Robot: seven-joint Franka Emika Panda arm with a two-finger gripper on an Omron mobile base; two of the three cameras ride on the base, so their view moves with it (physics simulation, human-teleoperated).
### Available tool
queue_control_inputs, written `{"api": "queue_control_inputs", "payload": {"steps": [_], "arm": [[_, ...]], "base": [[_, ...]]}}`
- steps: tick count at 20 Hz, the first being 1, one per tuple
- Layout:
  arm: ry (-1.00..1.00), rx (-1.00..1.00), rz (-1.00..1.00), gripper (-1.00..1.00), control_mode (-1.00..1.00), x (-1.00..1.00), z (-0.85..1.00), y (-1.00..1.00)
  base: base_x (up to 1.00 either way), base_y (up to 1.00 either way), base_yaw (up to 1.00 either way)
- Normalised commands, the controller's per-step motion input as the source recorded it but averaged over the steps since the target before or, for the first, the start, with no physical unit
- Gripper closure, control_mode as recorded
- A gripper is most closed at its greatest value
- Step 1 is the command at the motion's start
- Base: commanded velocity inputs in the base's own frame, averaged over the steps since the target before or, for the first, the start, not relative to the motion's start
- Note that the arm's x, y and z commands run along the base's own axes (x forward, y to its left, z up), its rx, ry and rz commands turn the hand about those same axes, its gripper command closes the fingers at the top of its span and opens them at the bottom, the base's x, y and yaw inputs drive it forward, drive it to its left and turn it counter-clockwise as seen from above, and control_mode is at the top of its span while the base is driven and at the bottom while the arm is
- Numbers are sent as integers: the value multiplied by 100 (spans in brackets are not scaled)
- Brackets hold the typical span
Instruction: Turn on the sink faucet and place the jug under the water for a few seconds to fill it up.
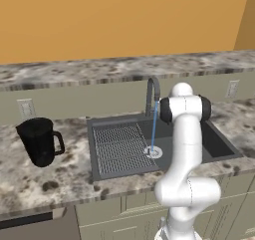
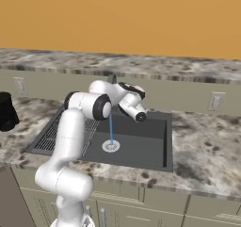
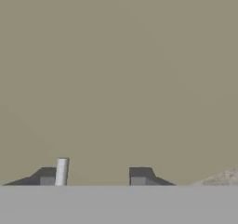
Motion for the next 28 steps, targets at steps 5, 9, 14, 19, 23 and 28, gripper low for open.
{"api": "queue_control_inputs", "payload": {"steps": [5,9,14,19,23,28], "arm": [[-7,0,-7,-100,-100,-58,7,-48],[-7,0,-10,-100,-100,-75,37,-68],[-3,-1,-8,-100,-100,-74,68,-60],[-1,-12,-1,-100,-100,-77,100,-28],[-6,-19,0,-100,-100,-89,100,-11],[-13,-21,0,-100,-100,-99,98,14]], "base": [[0,0,0],[0,0,0],[0,0,0],[0,0,0],[0,0,0],[0,0,0]]}}
